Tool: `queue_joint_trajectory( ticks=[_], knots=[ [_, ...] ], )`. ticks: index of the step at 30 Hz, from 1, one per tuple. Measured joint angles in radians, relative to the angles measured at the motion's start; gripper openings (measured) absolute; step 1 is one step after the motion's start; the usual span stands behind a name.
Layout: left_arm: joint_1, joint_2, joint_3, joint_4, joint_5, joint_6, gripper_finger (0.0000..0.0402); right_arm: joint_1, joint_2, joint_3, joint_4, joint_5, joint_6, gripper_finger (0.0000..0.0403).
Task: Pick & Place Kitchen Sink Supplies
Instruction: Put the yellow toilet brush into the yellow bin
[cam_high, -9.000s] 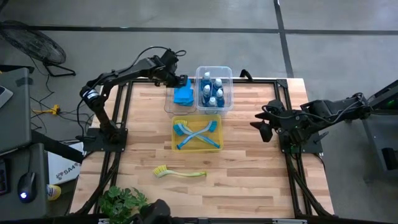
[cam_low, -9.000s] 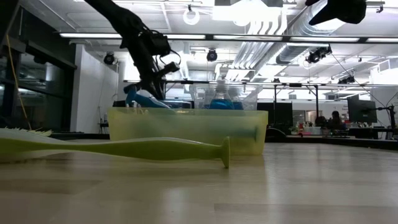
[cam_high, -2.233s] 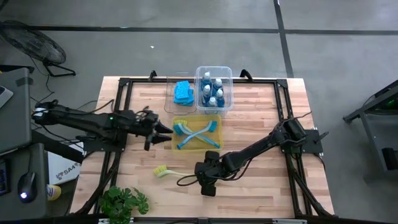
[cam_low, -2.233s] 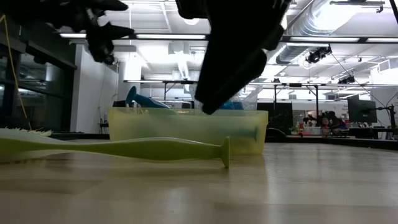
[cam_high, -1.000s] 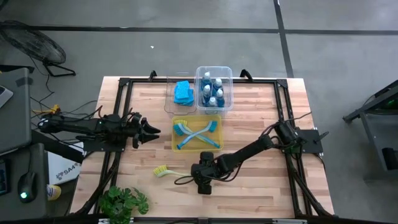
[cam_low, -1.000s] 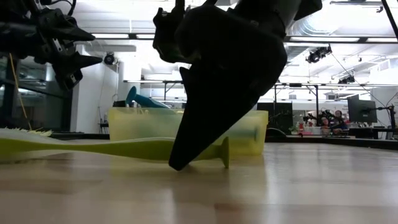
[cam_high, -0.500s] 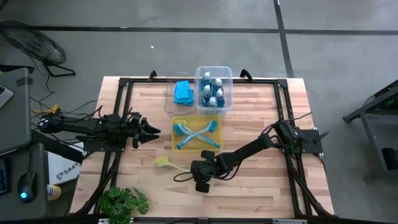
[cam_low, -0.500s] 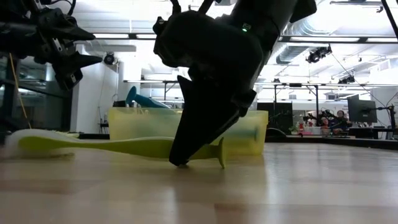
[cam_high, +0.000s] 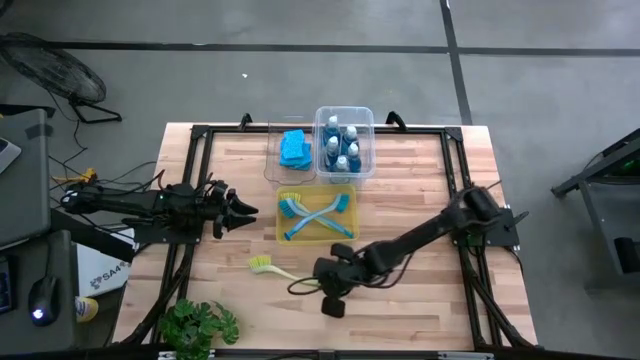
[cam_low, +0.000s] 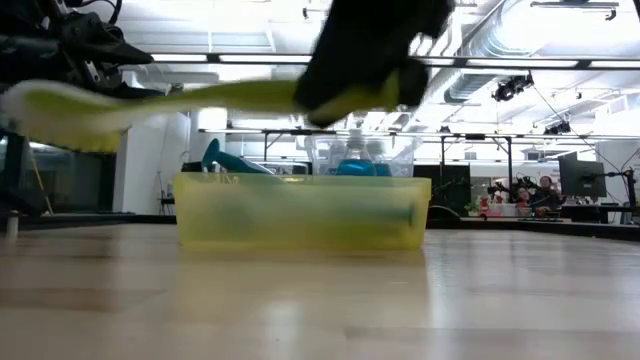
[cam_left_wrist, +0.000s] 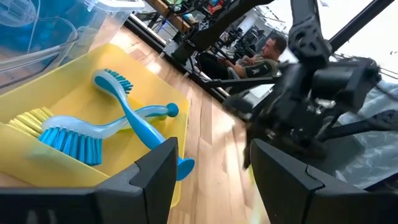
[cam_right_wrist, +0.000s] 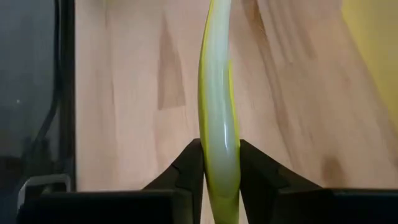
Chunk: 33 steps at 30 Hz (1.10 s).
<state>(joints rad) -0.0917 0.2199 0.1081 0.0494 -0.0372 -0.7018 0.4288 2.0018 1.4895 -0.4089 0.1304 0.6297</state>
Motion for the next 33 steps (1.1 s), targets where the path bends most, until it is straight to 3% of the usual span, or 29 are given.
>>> queue_joint_trajectory(
  ticks=[14, 19, 33],
  knots=[
    [0.0, 0.0, 0.0, 0.0, 0.0, 0.0, 0.0197, 0.001, -0.267, 0.002, -0.462, 0.201, 0.146, 0.0066],
    [0.0, 0.0, 0.0, 0.0, 0.0, 0.0, 0.0197, -0.074, -0.278, 0.002, -0.56, 0.181, 0.07, 0.0066],
    [0.0, 0.0, 0.0, 0.0, 0.0, 0.0, 0.0197, -0.274, -0.262, 0.002, -0.583, 0.099, -0.201, 0.0066]
  ],
)
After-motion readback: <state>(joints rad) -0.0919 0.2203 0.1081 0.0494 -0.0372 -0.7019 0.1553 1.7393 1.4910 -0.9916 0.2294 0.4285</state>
